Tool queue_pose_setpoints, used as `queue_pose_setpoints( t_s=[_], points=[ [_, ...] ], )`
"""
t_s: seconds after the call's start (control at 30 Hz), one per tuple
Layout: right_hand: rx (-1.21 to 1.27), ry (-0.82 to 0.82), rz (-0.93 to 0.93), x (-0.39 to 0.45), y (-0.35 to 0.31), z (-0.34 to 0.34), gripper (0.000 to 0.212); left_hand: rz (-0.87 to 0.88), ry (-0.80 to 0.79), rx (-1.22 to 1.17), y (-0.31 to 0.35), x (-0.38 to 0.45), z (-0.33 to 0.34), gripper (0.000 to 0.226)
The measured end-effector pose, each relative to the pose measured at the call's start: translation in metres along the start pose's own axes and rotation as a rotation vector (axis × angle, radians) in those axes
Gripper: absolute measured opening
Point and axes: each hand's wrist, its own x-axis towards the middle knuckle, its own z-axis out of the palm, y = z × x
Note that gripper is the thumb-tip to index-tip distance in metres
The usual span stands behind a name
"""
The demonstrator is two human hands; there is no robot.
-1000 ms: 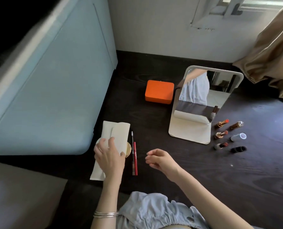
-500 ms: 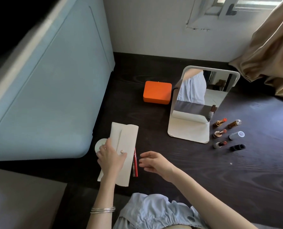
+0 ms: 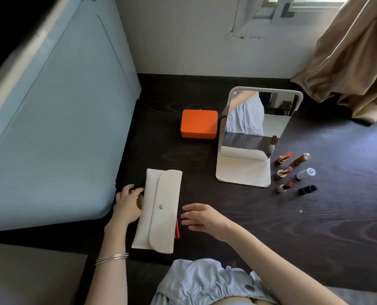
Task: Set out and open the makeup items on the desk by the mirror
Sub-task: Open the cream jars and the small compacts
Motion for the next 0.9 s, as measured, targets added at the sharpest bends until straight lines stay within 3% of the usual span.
queue_pose_setpoints(
  t_s=[0.1, 0.23, 0.4, 0.53, 0.67, 0.73, 0.8, 0.9],
  points=[
    [0.034, 0.008, -0.007, 0.0, -0.002, -0.001, 0.031, -0.05, -0.108, -0.017, -0.004, 0.0, 0.001, 0.085],
    [0.051, 0.01, -0.011, -0.003, -0.003, -0.003, 0.028, -0.058, 0.058, 0.067, 0.002, -0.008, 0.003, 0.067],
    [0.097, 0.023, -0.041, -0.009, -0.006, -0.01, 0.025, -0.175, 0.148, -0.102, 0.012, -0.022, -0.026, 0.054],
    [0.187, 0.048, -0.068, -0.01, -0.013, -0.01, 0.028, 0.044, 0.118, -0.208, 0.041, -0.041, -0.042, 0.06],
    [0.369, 0.066, -0.045, -0.013, -0.023, -0.012, 0.042, 0.306, -0.177, -0.444, 0.107, -0.05, -0.027, 0.052],
    [0.457, 0.072, -0.051, -0.017, -0.023, -0.019, 0.05, 0.402, -0.211, -0.294, 0.139, -0.051, -0.008, 0.047],
    [0.555, 0.117, -0.051, -0.023, -0.019, -0.032, 0.055, 0.461, -0.132, -0.122, 0.164, -0.053, 0.008, 0.047],
    [0.697, 0.196, -0.002, -0.033, -0.011, -0.053, 0.056, 0.557, -0.157, -0.15, 0.188, -0.062, 0.019, 0.05]
  ],
)
